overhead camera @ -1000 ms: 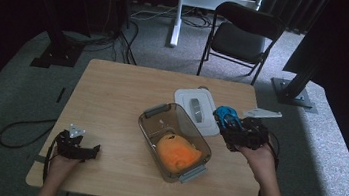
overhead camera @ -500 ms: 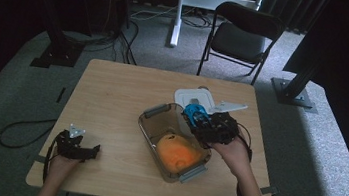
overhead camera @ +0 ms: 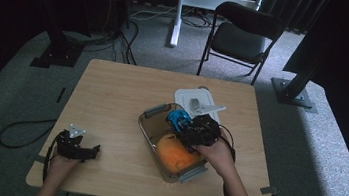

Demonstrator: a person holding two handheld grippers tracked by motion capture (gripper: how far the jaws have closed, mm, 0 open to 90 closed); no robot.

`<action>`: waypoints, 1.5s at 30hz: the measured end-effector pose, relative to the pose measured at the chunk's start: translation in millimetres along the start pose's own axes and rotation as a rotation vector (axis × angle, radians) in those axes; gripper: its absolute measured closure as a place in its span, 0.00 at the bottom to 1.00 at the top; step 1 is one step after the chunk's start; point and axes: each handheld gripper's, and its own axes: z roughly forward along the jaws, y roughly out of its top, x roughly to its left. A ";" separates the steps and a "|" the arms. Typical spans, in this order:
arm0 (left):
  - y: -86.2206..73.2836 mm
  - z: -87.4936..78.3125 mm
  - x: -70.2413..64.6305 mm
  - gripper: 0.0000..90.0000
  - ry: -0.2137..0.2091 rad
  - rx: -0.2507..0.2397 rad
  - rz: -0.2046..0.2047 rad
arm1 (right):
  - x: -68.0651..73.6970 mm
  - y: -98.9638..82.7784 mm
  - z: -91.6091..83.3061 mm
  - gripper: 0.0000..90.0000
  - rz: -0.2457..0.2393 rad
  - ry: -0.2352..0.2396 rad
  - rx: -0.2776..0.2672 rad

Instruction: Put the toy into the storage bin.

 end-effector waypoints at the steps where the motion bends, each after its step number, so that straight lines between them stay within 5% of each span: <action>1: 0.0 0.0 0.0 0.00 0.000 0.000 0.001 | 0.2 -1.6 2.1 0.27 -0.001 0.004 0.007; 20: -0.1 0.1 0.0 0.00 0.001 -0.002 0.001 | -3.4 -19.9 25.3 0.27 0.015 0.001 0.103; 36: -0.1 0.1 0.0 0.00 0.001 -0.002 0.000 | -11.8 -22.1 12.4 0.26 0.044 0.073 0.043; 45: 0.0 0.1 -0.1 0.00 0.001 -0.001 0.000 | -28.8 -24.0 -4.5 0.19 0.112 0.038 -0.010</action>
